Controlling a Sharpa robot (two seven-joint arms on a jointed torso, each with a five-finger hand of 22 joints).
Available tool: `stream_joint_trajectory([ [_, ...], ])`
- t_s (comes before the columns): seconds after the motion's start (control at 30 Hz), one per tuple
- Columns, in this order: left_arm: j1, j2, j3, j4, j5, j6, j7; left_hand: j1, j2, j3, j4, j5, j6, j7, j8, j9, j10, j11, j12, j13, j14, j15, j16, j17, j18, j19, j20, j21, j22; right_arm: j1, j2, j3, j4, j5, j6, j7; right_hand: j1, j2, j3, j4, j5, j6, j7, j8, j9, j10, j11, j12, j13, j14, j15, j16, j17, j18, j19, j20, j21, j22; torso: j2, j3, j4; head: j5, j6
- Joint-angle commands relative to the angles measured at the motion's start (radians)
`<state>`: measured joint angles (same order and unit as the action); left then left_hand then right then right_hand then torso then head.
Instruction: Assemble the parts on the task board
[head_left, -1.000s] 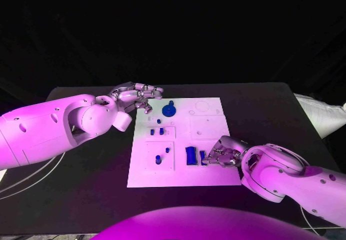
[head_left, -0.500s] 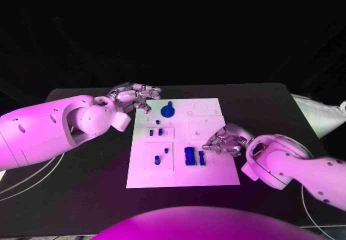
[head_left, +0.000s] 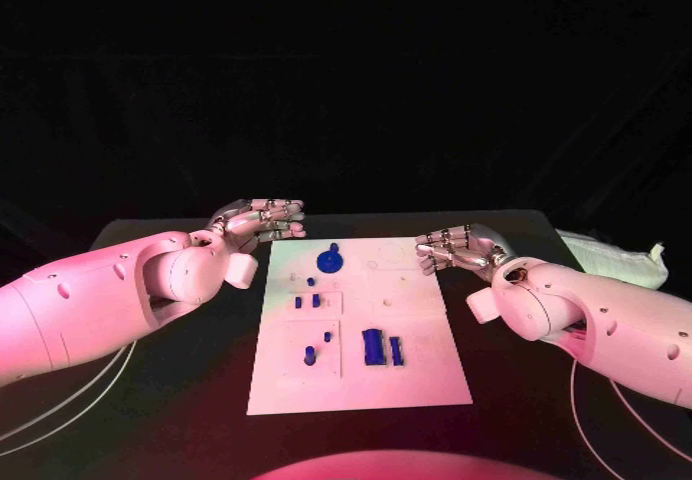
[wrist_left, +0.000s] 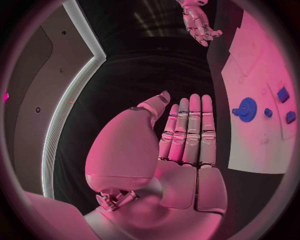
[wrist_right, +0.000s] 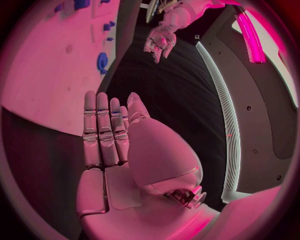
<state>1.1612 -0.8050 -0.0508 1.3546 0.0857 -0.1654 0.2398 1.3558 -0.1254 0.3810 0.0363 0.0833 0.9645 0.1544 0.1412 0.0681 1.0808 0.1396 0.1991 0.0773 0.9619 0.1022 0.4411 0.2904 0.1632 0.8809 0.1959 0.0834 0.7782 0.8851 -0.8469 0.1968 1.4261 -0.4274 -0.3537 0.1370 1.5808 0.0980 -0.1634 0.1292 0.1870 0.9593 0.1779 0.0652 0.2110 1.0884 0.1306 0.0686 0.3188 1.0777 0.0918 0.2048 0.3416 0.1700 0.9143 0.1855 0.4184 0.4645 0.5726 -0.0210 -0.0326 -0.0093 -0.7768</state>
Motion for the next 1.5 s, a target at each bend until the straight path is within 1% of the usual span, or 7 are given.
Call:
stream_joint_trajectory([
  [0.03,-0.006,0.016,0.0,-0.03,0.051,-0.063,0.097,0.004,-0.003,-0.016,0.004,-0.006,0.006,-0.013,-0.013,0.0,-0.002,0.016,-0.036,-0.013,-0.025,0.026,-0.107,-0.053,0.006,-0.075,0.037,-0.021,-0.091,0.008,0.049,0.0,-0.075,0.249,0.061,0.187,-0.001,0.0,0.01,-0.022,-0.011,-0.011,0.003,-0.002,-0.029,-0.012,0.012,-0.004,-0.089,-0.015,0.018,-0.069,-0.073,0.014,0.005,0.022,-0.077,-0.063,-0.027,-0.0052,-0.0057,0.0,0.044],
  [0.43,-0.034,0.071,0.001,-0.092,0.068,-0.117,0.152,0.04,0.027,-0.071,-0.011,-0.002,0.03,-0.011,-0.066,-0.003,-0.021,0.041,-0.134,-0.015,-0.001,0.055,-0.298,-0.167,0.023,-0.139,0.08,-0.021,-0.321,0.024,0.162,0.0,-0.236,0.302,0.134,0.248,-0.072,0.019,0.059,-0.125,-0.027,0.006,0.012,-0.001,-0.11,0.004,0.017,-0.002,-0.255,0.062,0.016,-0.133,-0.224,0.014,0.1,0.031,-0.238,-0.223,-0.047,0.0032,-0.0094,0.016,0.104],
  [0.47,-0.031,0.065,0.0,-0.089,0.046,-0.082,0.098,-0.381,0.053,-0.159,-0.036,-0.083,-0.274,-0.053,-0.141,-0.068,-0.34,-0.018,-0.199,-0.077,-0.292,0.006,-0.338,-0.202,-0.037,-0.357,-0.002,-0.083,-0.455,0.024,0.154,0.0,-0.224,0.257,0.065,0.183,-0.518,-0.014,0.089,-0.129,-0.072,-0.287,-0.045,-0.065,-0.139,-0.328,-0.027,-0.069,-0.319,-0.286,-0.014,-0.205,-0.257,-0.051,-0.211,-0.032,-0.29,-0.293,-0.041,-0.0013,-0.0085,0.006,0.088],
  [0.63,-0.036,0.063,0.003,-0.071,0.038,-0.113,0.109,-0.53,0.125,-0.197,-0.036,-0.083,-0.377,-0.069,-0.141,-0.068,-0.454,-0.033,-0.199,-0.077,-0.394,-0.009,-0.357,-0.218,-0.048,-0.442,-0.032,-0.083,-0.509,0.033,0.149,-0.013,-0.2,0.268,0.033,0.196,-0.69,-0.098,0.163,-0.129,-0.091,-0.387,-0.066,-0.065,-0.211,-0.44,-0.044,-0.069,-0.319,-0.4,-0.092,-0.205,-0.342,-0.052,-0.311,-0.058,-0.311,-0.322,-0.039,0.0026,-0.0013,0.007,0.103],
  [0.97,-0.074,0.044,0.027,0.072,-0.024,-0.358,0.195,-0.821,0.125,-0.262,-0.036,-0.083,-0.584,-0.154,-0.141,-0.068,-0.675,-0.14,-0.199,-0.077,-0.594,-0.102,-0.441,-0.29,-0.076,-0.597,-0.09,-0.083,-0.604,0.105,0.104,-0.113,-0.014,0.354,-0.21,0.297,-1.003,-0.098,0.163,-0.129,-0.187,-0.589,-0.105,-0.065,-0.211,-0.669,-0.131,-0.069,-0.319,-0.64,-0.092,-0.205,-0.342,-0.089,-0.524,-0.103,-0.418,-0.373,-0.029,0.0204,0.0315,0.009,0.174],
  [1.0,-0.078,0.042,0.03,0.09,-0.031,-0.388,0.205,-0.842,0.125,-0.267,-0.036,-0.083,-0.599,-0.154,-0.141,-0.068,-0.691,-0.14,-0.199,-0.077,-0.609,-0.102,-0.441,-0.29,-0.076,-0.608,-0.095,-0.083,-0.611,0.113,0.099,-0.124,0.007,0.364,-0.238,0.309,-1.025,-0.098,0.163,-0.129,-0.187,-0.603,-0.178,-0.065,-0.211,-0.685,-0.131,-0.069,-0.319,-0.657,-0.092,-0.205,-0.342,-0.089,-0.539,-0.106,-0.418,-0.376,-0.028,0.0208,0.0323,0.009,0.176],
  [1.5,-0.111,0.025,0.051,0.215,-0.086,-0.605,0.28,-1.079,0.125,-0.381,-0.036,-0.083,-0.767,-0.154,-0.141,-0.068,-0.871,-0.14,-0.199,-0.077,-0.771,-0.102,-0.441,-0.29,-0.163,-0.734,-0.196,-0.083,-0.688,0.165,0.067,-0.197,0.144,0.427,-0.416,0.383,-1.281,-0.098,0.163,-0.129,-0.187,-0.767,-0.178,-0.065,-0.211,-0.87,-0.131,-0.069,-0.319,-0.85,-0.092,-0.205,-0.342,-0.17,-0.712,-0.186,-0.418,-0.464,-0.028,0.021,0.0326,0.009,0.177],
])
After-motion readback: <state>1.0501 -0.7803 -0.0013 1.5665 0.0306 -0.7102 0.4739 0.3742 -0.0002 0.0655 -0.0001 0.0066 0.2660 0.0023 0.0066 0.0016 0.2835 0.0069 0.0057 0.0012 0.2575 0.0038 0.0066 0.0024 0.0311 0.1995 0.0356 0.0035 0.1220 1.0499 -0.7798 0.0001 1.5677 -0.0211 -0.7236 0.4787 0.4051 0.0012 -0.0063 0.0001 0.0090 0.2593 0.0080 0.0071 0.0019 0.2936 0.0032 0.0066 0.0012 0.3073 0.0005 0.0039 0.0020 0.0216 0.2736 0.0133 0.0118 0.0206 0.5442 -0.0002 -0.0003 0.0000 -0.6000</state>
